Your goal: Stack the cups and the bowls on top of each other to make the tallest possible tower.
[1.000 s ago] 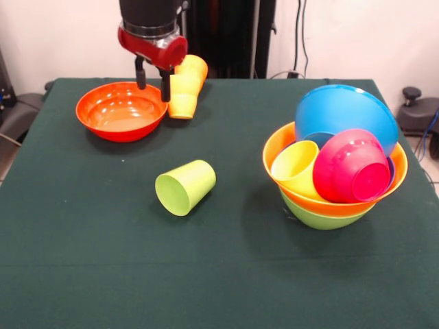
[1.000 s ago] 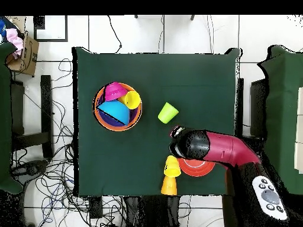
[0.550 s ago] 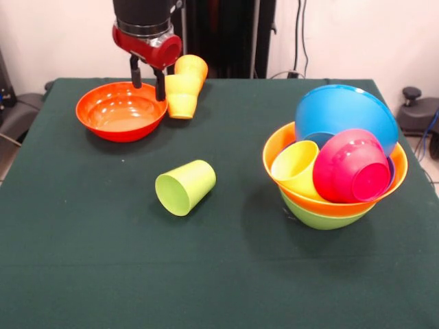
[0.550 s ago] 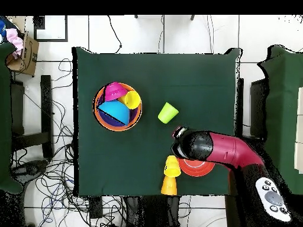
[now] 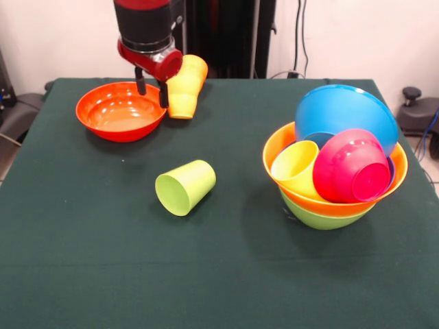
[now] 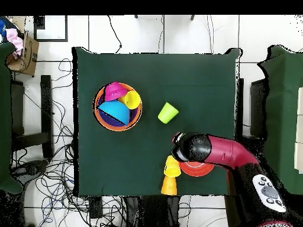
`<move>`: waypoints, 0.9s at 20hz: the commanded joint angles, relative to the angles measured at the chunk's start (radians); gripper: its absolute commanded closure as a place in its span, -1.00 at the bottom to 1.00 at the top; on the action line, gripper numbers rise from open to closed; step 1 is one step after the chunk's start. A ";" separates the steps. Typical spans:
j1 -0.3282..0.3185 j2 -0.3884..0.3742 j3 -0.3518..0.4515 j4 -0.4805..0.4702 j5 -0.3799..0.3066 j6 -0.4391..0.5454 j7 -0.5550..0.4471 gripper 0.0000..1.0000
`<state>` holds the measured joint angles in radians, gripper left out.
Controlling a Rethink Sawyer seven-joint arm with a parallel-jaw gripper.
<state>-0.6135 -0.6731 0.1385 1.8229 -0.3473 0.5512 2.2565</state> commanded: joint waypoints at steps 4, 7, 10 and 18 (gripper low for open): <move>0.024 0.140 -0.009 -0.039 -0.111 -0.125 -0.004 -1.00; 0.023 0.163 -0.017 -0.050 -0.120 -0.144 0.000 -1.00; 0.025 0.181 -0.021 -0.063 -0.125 -0.160 0.001 -1.00; 0.032 0.234 -0.031 -0.130 -0.129 -0.187 -0.005 -1.00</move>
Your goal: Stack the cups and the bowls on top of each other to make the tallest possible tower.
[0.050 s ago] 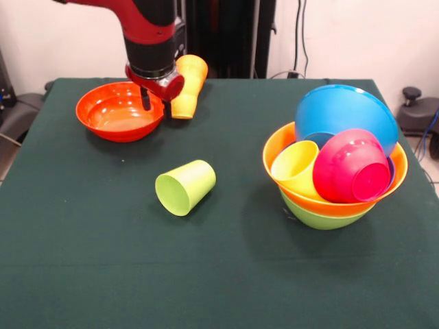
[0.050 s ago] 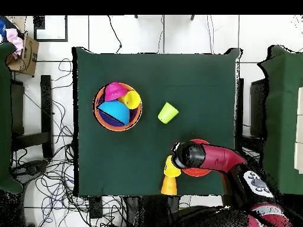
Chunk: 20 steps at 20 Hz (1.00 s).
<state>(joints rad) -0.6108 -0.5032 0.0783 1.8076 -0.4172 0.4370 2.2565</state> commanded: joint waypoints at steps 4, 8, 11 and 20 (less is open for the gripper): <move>0.032 0.090 0.023 -0.144 -0.062 -0.085 -0.008 -1.00; 0.045 0.121 0.005 -0.182 -0.075 -0.110 -0.001 -1.00; 0.043 0.134 0.003 -0.197 -0.076 -0.115 -0.005 -1.00; 0.037 0.168 0.006 -0.237 -0.077 -0.119 -0.017 -1.00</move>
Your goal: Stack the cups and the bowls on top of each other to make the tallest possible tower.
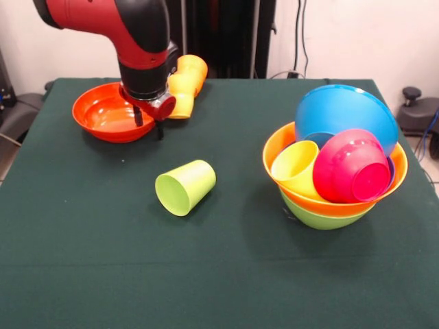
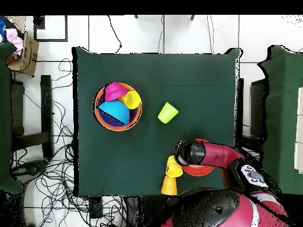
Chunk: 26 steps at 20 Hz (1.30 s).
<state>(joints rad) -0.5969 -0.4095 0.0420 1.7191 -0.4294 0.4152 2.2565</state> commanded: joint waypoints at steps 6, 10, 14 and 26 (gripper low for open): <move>0.026 0.083 0.040 -0.162 -0.067 -0.089 -0.023 1.00; 0.027 0.085 0.038 -0.170 -0.066 -0.080 -0.030 1.00; 0.029 0.086 0.034 -0.172 -0.067 -0.082 -0.035 1.00; -0.003 -0.025 0.096 -0.086 -0.039 -0.085 -0.057 1.00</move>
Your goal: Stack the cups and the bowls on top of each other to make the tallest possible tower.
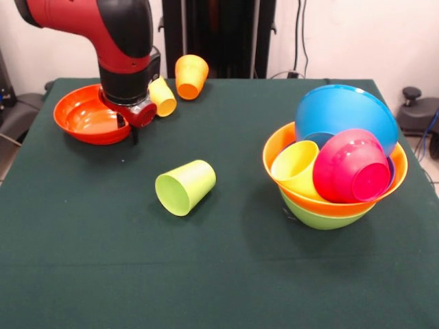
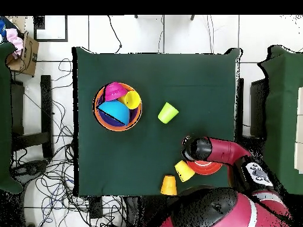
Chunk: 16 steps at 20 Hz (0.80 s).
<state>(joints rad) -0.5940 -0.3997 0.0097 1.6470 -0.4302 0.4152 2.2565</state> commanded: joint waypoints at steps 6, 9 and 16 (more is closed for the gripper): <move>-0.006 -0.202 0.186 0.047 0.014 0.012 -0.083 1.00; -0.009 -0.261 0.211 0.066 0.041 0.064 -0.098 1.00; 0.001 -0.373 0.248 0.089 0.113 0.190 -0.109 1.00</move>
<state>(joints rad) -0.6168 -0.6800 0.1143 1.6926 -0.3647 0.4489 2.2565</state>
